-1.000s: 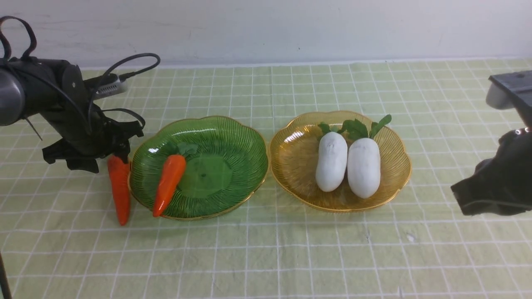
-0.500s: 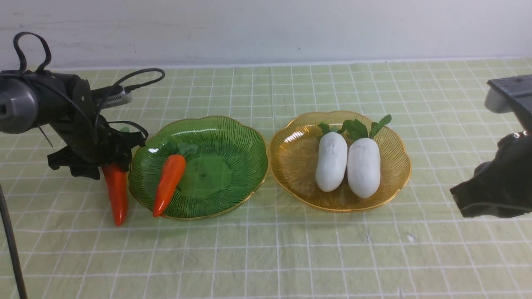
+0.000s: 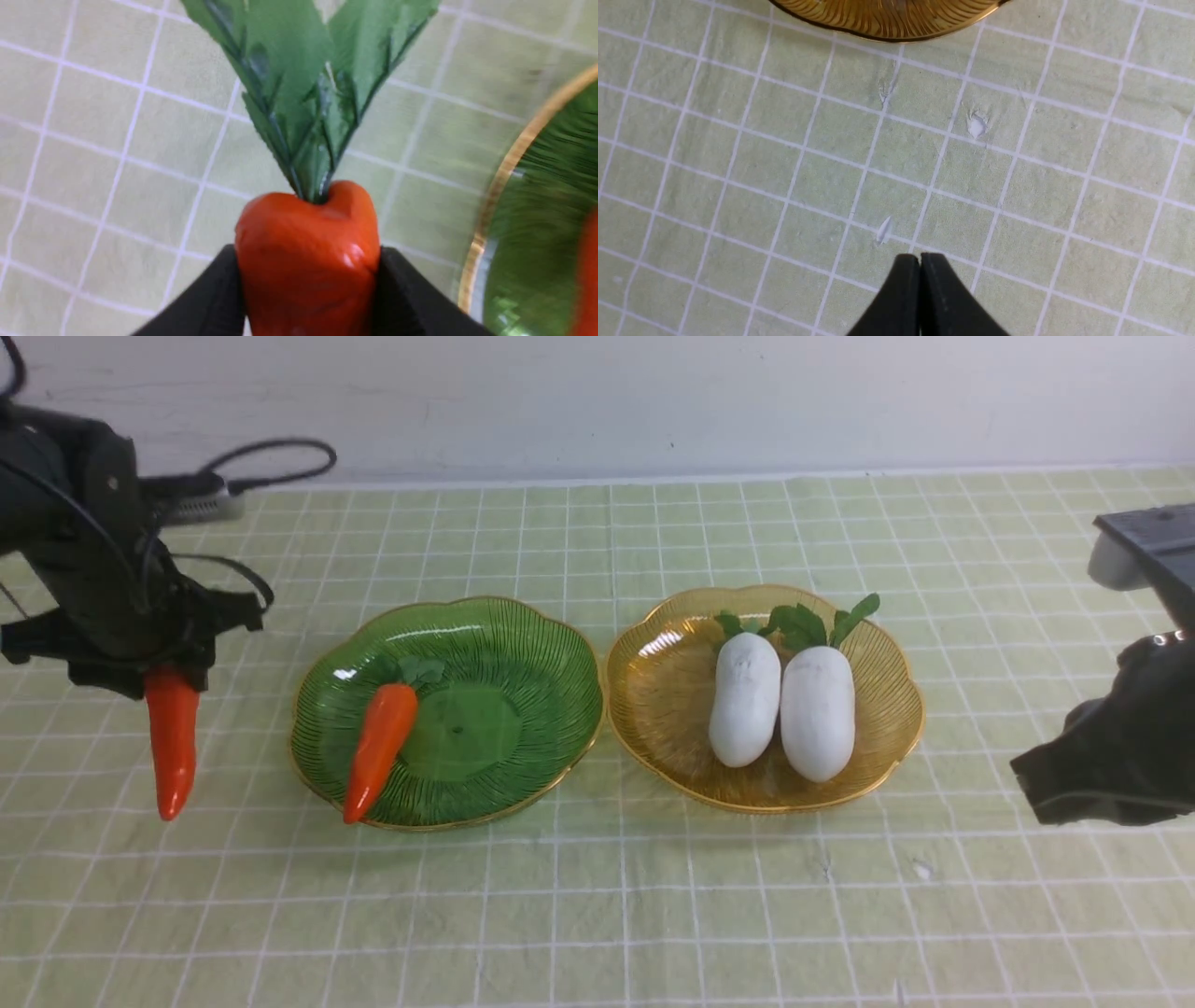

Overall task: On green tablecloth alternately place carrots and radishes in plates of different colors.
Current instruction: 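Pick up the carrot and put it on the nearest plate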

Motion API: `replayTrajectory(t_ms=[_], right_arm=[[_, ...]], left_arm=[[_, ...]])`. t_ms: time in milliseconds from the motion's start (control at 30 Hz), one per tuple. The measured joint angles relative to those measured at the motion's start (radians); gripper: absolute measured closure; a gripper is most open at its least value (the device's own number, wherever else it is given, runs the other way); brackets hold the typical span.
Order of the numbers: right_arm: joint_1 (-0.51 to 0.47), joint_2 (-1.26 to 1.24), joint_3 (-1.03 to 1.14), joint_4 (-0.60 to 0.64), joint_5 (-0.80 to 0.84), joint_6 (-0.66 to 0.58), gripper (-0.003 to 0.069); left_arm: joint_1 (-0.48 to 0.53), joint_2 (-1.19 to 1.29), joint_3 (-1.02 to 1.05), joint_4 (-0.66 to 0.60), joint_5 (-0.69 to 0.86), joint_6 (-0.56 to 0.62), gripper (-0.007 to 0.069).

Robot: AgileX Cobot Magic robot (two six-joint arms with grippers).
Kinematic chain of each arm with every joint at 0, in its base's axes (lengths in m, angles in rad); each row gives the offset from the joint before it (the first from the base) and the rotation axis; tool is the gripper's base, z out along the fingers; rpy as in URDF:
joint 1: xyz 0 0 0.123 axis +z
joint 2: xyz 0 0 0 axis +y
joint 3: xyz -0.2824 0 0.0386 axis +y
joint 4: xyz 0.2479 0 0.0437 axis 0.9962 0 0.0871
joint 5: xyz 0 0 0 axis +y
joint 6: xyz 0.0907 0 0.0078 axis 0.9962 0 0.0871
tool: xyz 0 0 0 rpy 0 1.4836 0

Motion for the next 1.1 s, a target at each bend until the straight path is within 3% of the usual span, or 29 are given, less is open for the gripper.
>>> replayTrajectory(t_ms=[267, 533, 733, 867, 1033, 1100], right_arm=[[0.000, 0.000, 0.000, 0.003, -0.041, 0.000, 0.0673], [0.000, -0.071, 0.002, -0.002, -0.004, 0.071, 0.0673], [0.000, -0.335, 0.062, -0.054, 0.042, 0.142, 0.0673], [0.000, -0.554, 0.159, -0.094, 0.039, 0.157, 0.0673], [0.000, -0.772, 0.315, -0.117, -0.071, 0.159, 0.0673], [0.000, -0.877, 0.435, -0.107, -0.250, 0.127, 0.0673]], left_arm=[[-0.143, -0.019, -0.001, -0.214, -0.008, 0.285, 0.0320], [-0.220, 0.051, 0.000, -0.241, -0.106, 0.313, 0.0300], [-0.221, 0.070, 0.000, -0.256, -0.107, 0.313, 0.0106], [-0.221, 0.070, 0.000, -0.257, -0.106, 0.313, 0.0052], [-0.221, 0.070, 0.000, -0.258, -0.090, 0.313, 0.0083], [-0.221, 0.070, 0.000, -0.258, -0.072, 0.313, 0.0146]])
